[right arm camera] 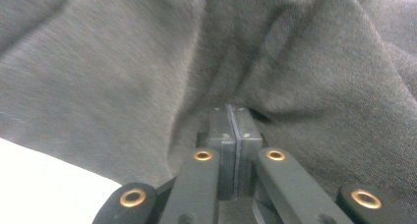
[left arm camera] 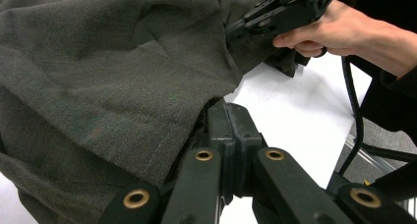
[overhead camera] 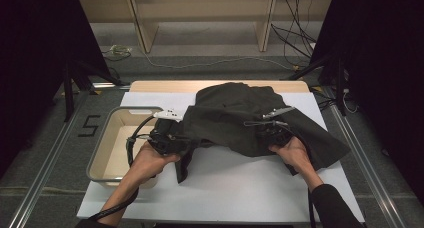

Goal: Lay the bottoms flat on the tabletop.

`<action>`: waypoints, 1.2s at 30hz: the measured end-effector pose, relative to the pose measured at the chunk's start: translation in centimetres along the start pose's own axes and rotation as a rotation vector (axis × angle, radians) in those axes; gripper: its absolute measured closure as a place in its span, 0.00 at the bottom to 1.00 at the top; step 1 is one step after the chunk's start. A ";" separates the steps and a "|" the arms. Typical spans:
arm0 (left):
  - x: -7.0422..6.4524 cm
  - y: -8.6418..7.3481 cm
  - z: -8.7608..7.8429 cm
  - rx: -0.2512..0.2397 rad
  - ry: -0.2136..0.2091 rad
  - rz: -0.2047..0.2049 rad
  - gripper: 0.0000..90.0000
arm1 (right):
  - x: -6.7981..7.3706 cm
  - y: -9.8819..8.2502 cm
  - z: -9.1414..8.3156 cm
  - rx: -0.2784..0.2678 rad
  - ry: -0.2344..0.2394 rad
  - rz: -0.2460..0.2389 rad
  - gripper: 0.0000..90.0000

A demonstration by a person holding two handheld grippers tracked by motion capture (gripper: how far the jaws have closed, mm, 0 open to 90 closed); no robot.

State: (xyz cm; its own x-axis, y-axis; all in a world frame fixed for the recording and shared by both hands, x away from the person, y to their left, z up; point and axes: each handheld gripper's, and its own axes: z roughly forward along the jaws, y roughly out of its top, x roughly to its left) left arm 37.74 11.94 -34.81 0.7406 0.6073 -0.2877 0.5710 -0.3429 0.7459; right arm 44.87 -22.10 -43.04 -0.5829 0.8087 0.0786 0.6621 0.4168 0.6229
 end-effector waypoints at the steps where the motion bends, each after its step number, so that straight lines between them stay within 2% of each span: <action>1: 0.0 0.0 0.0 -0.001 0.000 0.002 1.00 | 0.1 0.1 -0.3 -0.018 0.005 0.008 1.00; 2: 0.0 0.1 -0.1 -0.001 0.002 0.002 1.00 | 0.2 0.2 -0.5 -0.029 0.010 0.019 0.97; 5: 0.0 0.3 -0.2 -0.010 0.006 0.003 1.00 | 0.9 0.4 -0.8 -0.059 0.026 0.022 0.67; 7: 0.0 0.5 -0.4 -0.014 0.012 0.009 1.00 | 1.7 0.4 -0.8 -0.060 0.048 0.011 0.59; 10: 0.2 1.0 -0.8 -0.030 0.018 0.010 1.00 | 2.4 0.5 -0.3 -0.042 0.066 0.007 0.55; 11: 0.2 1.1 -0.9 -0.033 0.017 0.011 1.00 | 2.6 0.6 0.0 -0.032 0.055 0.006 0.57; 13: 0.3 1.2 -1.1 -0.035 0.016 0.010 1.00 | 2.9 0.7 0.5 -0.012 -0.017 -0.001 0.72; 14: 0.3 1.1 -1.1 -0.040 0.016 0.010 1.00 | 2.9 0.7 0.6 -0.011 -0.038 0.000 0.82; 16: 0.4 1.1 -1.1 -0.041 0.016 0.006 1.00 | 2.3 0.8 0.6 -0.006 -0.044 0.017 0.97; 17: 0.4 1.1 -1.2 -0.044 0.016 0.004 1.00 | 1.9 0.8 0.4 -0.004 -0.044 0.025 0.99; 19: 0.5 1.2 -1.4 -0.050 0.013 0.006 1.00 | 1.2 0.9 -0.2 -0.017 -0.037 0.040 1.00; 22: 0.3 1.5 -1.9 -0.074 0.008 0.008 1.00 | 0.2 1.5 -1.6 -0.054 -0.054 0.046 1.00; 25: 0.3 1.9 -2.4 -0.089 0.010 0.012 1.00 | -0.7 2.6 -3.1 -0.109 -0.090 0.053 1.00; 29: 0.6 1.8 -2.5 -0.094 0.008 0.002 1.00 | -2.2 3.9 -4.3 -0.134 -0.146 0.068 1.00; 31: 0.8 1.8 -2.7 -0.102 -0.001 -0.007 1.00 | -3.1 4.2 -4.7 -0.142 -0.158 0.094 1.00; 33: 0.9 2.0 -3.7 -0.156 -0.054 -0.031 1.00 | -3.9 4.4 -4.9 -0.144 -0.161 0.113 1.00; 36: 0.6 2.5 -5.2 -0.197 -0.021 -0.013 1.00 | -4.4 4.3 -4.6 -0.129 -0.169 0.125 1.00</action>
State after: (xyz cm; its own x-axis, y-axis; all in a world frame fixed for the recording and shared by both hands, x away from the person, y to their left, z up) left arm 37.73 15.17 -29.96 0.7419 0.5950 -0.3093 0.5019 -0.1867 0.8446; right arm 48.12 -25.76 -37.17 -0.4062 0.9130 0.0368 0.6518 0.2613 0.7119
